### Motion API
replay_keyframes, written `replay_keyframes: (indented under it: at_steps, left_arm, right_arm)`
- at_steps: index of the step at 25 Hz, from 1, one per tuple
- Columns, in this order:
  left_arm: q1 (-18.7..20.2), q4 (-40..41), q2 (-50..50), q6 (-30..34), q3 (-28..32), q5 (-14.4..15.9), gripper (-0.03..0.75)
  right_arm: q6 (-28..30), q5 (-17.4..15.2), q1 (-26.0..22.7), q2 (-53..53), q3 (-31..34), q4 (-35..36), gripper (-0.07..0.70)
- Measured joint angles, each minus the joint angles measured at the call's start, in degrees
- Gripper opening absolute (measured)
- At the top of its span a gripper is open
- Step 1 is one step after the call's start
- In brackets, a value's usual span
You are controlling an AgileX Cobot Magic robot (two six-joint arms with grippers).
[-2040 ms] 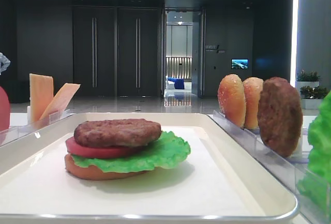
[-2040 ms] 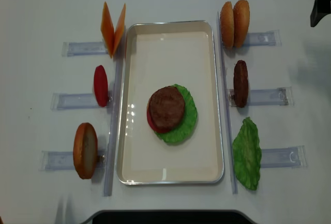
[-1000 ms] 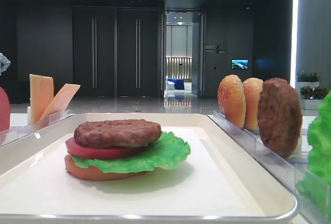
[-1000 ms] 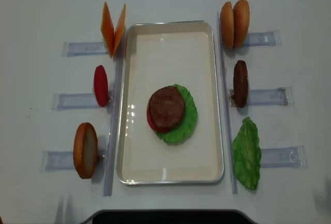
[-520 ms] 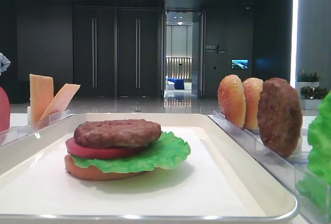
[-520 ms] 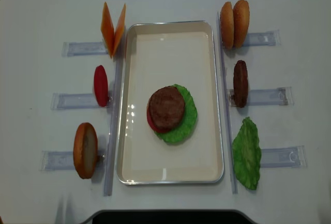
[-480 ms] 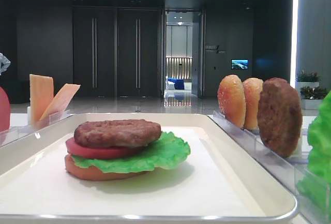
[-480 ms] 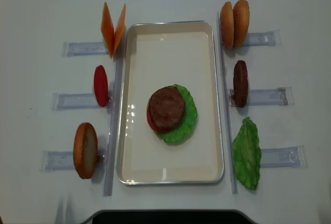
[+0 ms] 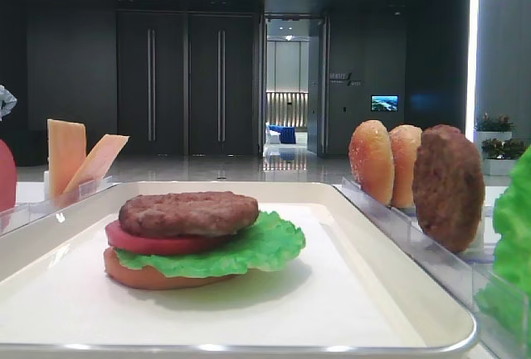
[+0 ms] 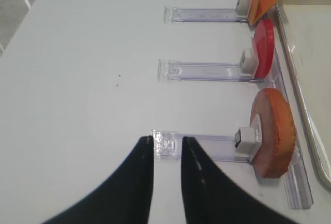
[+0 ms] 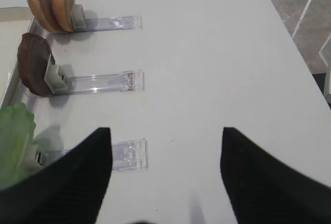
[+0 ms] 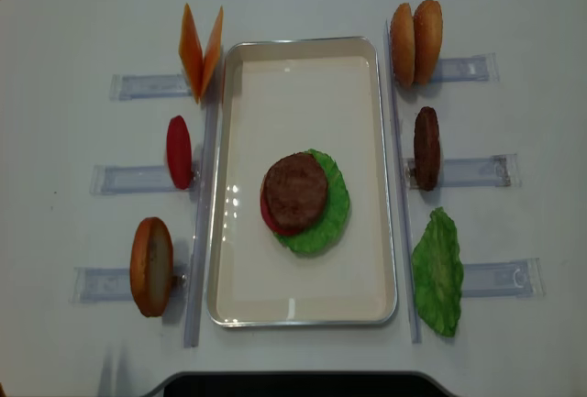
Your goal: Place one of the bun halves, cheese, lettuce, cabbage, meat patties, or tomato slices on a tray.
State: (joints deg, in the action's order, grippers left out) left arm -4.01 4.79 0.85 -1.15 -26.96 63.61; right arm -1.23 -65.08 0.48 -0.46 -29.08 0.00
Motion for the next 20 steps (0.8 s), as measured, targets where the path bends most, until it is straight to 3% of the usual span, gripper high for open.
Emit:
replay_keyframes:
  at_steps: [20]
  left_arm:
    - [0.00, 0.00, 0.00, 0.00, 0.00, 0.00, 0.140]
  right_arm:
    - [0.07, 0.00, 0.00, 0.00, 0.00, 0.00, 0.415]
